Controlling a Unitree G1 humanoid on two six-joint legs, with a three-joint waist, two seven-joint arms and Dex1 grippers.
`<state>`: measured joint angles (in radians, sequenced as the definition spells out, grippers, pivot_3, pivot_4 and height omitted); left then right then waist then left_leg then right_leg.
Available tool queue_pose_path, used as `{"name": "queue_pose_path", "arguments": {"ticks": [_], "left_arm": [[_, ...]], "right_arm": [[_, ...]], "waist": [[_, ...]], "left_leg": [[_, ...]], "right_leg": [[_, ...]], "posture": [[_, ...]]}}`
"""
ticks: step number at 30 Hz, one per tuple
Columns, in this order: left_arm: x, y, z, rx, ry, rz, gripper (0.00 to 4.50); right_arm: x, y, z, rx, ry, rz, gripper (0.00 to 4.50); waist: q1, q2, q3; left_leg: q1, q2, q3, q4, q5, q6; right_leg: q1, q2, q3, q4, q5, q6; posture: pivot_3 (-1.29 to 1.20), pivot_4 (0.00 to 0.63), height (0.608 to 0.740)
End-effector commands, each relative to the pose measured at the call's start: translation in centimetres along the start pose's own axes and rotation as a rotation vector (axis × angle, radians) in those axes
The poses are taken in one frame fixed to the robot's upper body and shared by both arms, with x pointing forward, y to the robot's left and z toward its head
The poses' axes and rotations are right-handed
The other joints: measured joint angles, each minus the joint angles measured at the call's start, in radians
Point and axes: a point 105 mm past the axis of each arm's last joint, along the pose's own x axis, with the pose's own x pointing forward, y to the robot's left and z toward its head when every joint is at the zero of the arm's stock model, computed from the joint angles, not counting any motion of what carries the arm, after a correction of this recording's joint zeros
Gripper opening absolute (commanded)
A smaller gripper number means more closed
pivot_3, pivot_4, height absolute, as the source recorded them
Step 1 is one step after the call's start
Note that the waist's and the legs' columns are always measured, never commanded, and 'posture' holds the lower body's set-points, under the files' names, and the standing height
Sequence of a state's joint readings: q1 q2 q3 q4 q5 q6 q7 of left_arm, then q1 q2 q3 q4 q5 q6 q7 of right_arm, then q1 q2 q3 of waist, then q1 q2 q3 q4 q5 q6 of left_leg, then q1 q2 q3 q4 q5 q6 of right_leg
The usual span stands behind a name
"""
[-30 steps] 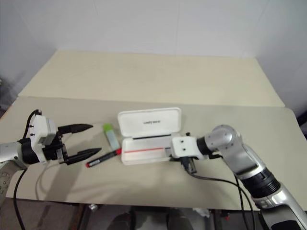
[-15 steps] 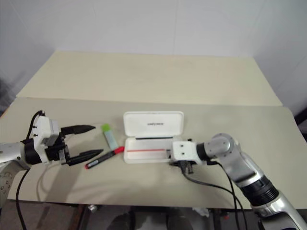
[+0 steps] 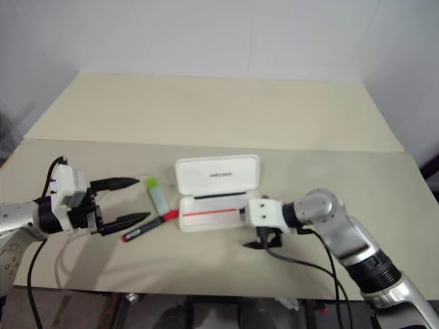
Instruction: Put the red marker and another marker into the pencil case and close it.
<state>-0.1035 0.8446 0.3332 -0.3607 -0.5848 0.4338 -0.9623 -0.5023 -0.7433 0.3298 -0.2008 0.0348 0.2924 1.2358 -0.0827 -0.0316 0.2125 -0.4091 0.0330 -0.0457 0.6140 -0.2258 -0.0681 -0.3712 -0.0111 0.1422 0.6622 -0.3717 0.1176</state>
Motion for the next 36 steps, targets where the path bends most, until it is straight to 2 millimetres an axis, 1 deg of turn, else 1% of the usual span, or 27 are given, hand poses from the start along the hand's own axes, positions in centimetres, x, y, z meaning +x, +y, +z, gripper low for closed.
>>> {"name": "queue_pose_path", "arguments": {"ticks": [1,5,11,16,20,23,26,28,31,34,36], "left_arm": [[-0.1,-0.1,0.4,0.026,-0.018,0.003,4.50],[-0.1,-0.2,0.4,0.023,-0.019,0.007,4.50],[-0.1,-0.3,0.3,0.019,-0.020,0.014,4.50],[-0.1,-0.1,0.1,0.015,-0.023,0.057,4.50],[-0.4,-0.1,-0.1,0.007,-0.012,0.114,4.50],[-1.1,-0.8,-1.2,-0.055,0.025,0.137,4.50],[-1.3,-1.9,-2.7,-0.124,0.076,0.107,4.50],[-1.1,-2.5,-3.1,-0.155,0.081,0.082,4.50],[-0.8,-2.8,-3.5,-0.188,0.084,0.066,4.50],[-0.8,-3.1,-5.2,-0.216,0.148,0.044,4.50],[-0.8,-3.0,-5.8,-0.221,0.168,0.042,4.50]], "right_arm": [[-1.3,-0.4,1.0,-0.025,-0.034,-0.016,4.48],[-2.1,-0.5,1.8,-0.022,-0.088,-0.010,4.48],[-3.7,-0.8,2.9,-0.064,-0.210,-0.016,4.48],[-4.7,-2.5,3.2,-0.070,-0.273,-0.102,4.48],[-5.4,-3.7,2.8,-0.056,-0.285,-0.157,4.48],[-6.3,-4.5,2.7,-0.030,-0.311,-0.189,4.48],[-6.9,-5.3,2.9,0.007,-0.363,-0.212,4.48],[-6.9,-5.7,2.7,0.023,-0.379,-0.219,4.48],[-6.9,-5.9,2.3,0.037,-0.396,-0.227,4.48],[-6.8,-5.9,1.7,0.051,-0.384,-0.222,4.48],[-6.8,-5.9,1.6,0.052,-0.379,-0.223,4.48]], "waist": [[0.000,0.000,0.000],[0.000,0.000,0.000],[0.000,0.000,0.000],[-0.001,0.000,0.000],[-0.001,0.000,0.000],[-0.002,0.000,0.000],[-0.001,0.000,0.000],[-0.001,0.000,0.000],[0.001,0.000,0.000],[0.001,0.000,0.000],[0.000,0.000,0.000]], "left_leg": [[0.000,0.000,0.000,0.000,0.000,0.000],[0.000,0.000,0.000,0.000,0.000,0.000],[0.000,0.000,0.000,0.000,0.000,0.000],[0.001,0.000,0.000,0.000,0.000,0.000],[0.002,0.000,0.000,0.000,0.000,0.000],[0.002,0.001,0.000,0.000,0.000,0.000],[0.002,0.001,0.000,-0.001,0.000,0.000],[0.002,0.001,0.000,0.000,0.000,0.000],[0.004,0.000,-0.001,0.000,0.000,0.000],[0.004,0.000,-0.001,0.000,0.000,0.000],[0.004,0.000,-0.001,0.000,0.000,0.000]], "right_leg": [[0.000,0.000,0.000,0.000,0.000,0.000],[0.000,0.000,0.000,0.000,0.000,0.000],[0.001,0.000,0.000,0.000,0.000,0.000],[0.002,0.000,0.000,0.000,0.000,0.000],[0.002,0.000,0.000,0.000,0.000,0.000],[0.002,0.000,0.000,-0.001,0.000,0.000],[0.002,0.000,0.000,-0.001,0.000,0.000],[0.003,0.000,0.000,-0.001,0.000,0.000],[0.005,0.000,0.000,-0.001,0.000,0.000],[0.006,-0.001,0.000,-0.002,0.000,0.000],[0.006,-0.001,-0.001,-0.002,0.000,0.000]], "posture": [[0.00,0.150,0.740],[0.00,0.150,0.740],[0.00,0.150,0.740],[0.00,0.150,0.740],[0.00,0.150,0.740],[0.00,0.150,0.740],[0.00,0.150,0.740],[0.00,0.150,0.740],[0.00,0.150,0.740],[0.00,0.150,0.740],[0.00,0.150,0.740]]}}
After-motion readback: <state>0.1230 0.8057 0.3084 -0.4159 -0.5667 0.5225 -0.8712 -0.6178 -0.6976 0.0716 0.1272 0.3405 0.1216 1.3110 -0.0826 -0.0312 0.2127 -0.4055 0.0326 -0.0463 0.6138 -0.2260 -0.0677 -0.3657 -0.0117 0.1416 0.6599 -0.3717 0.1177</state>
